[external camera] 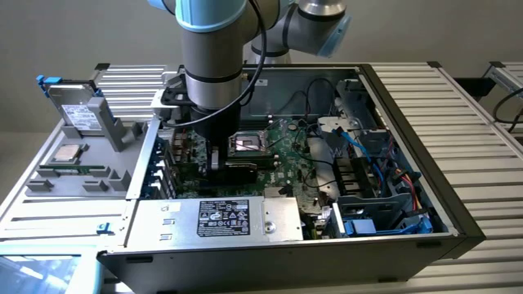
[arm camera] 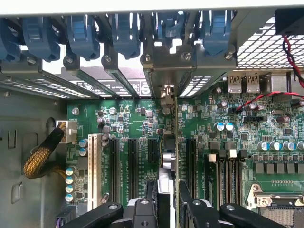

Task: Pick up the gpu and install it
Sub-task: 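Insert the gpu into the slot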

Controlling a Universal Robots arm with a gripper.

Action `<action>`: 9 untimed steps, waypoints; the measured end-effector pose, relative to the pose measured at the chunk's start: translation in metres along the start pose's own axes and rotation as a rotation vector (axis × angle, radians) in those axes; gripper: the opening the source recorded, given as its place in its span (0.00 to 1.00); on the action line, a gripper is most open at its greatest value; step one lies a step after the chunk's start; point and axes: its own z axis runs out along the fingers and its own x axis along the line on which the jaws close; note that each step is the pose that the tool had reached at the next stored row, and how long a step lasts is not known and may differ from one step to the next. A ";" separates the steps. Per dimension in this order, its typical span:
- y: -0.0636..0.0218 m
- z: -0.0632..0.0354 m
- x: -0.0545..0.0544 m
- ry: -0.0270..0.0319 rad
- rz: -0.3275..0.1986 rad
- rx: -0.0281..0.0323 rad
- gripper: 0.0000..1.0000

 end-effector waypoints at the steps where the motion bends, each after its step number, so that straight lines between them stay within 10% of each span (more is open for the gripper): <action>1: 0.0000 0.0000 0.000 0.0000 0.000 0.0000 0.29; 9: 0.0000 0.0000 0.000 0.0002 0.000 -0.0001 0.29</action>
